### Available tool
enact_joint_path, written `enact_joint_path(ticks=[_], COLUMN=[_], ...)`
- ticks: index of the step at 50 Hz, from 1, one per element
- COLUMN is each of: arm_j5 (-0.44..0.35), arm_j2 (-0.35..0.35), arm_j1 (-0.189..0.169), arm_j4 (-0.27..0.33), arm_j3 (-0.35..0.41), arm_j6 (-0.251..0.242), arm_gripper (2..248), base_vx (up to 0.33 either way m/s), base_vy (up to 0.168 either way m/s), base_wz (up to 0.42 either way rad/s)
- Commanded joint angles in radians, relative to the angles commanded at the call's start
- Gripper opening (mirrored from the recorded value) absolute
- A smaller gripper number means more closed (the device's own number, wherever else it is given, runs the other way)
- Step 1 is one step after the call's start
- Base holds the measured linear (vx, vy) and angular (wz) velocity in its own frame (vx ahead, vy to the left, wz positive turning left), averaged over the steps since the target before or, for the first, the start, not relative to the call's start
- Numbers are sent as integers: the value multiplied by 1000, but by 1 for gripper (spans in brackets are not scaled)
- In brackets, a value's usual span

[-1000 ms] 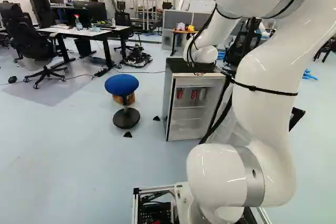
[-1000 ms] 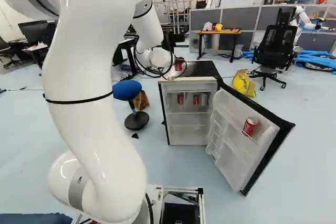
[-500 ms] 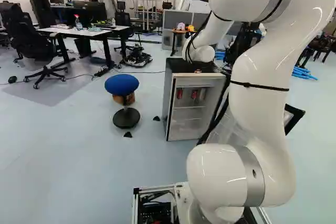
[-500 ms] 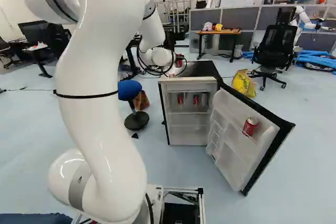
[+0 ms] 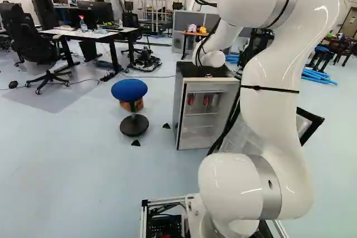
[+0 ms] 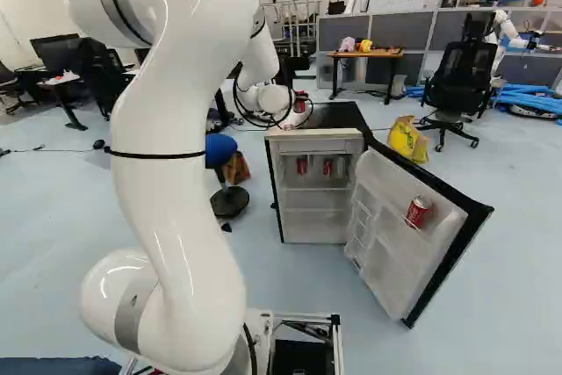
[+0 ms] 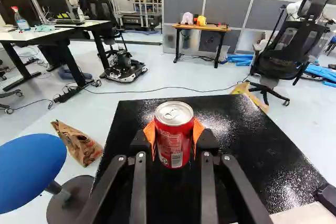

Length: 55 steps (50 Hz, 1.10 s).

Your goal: Grab a drink from the fridge

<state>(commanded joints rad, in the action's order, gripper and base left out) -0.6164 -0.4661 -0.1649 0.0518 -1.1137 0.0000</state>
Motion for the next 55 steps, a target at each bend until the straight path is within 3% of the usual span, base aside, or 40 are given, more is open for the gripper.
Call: enact_joint_path(ticks=[55], arm_j5=[0], arm_j2=[-28], arm_j1=[0], arm_j4=[0], arm_j3=[0], arm_j6=[0], arm_gripper=[92], base_vx=[0], base_vy=[0], base_wz=[0])
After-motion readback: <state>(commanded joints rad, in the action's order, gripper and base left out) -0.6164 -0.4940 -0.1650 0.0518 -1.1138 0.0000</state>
